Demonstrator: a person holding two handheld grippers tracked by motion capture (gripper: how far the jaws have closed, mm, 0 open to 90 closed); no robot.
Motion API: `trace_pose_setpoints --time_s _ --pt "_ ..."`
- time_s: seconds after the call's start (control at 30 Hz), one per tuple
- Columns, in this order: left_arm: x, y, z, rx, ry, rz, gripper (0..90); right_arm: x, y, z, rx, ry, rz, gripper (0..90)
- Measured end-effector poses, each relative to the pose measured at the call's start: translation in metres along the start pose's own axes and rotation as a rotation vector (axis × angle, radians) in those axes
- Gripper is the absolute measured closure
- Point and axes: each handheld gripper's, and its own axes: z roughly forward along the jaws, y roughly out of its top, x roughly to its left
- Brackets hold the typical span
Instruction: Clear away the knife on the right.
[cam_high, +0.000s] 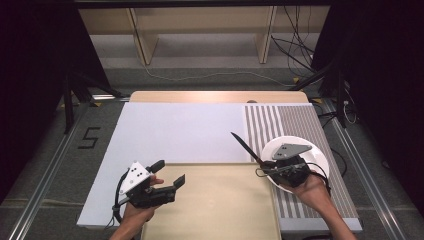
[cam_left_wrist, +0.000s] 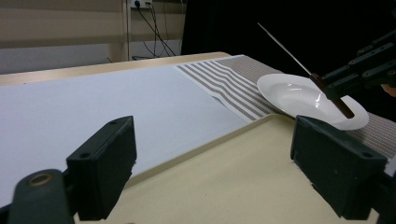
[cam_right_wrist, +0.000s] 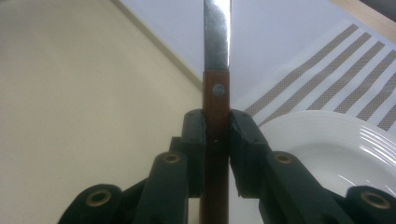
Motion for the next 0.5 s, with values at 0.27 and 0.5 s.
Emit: trace_pose_setpoints --time_s 0.27,0.5 --pt "0.0 0.0 0.0 -0.002 0.002 0.0 14.2 0.01 -0.004 0.0 0.001 0.048 0.03 77.5" --pt "0.0 0.0 0.0 0.002 0.008 0.002 14.2 0.019 -0.012 -0.001 0.008 0.091 0.075 77.6"
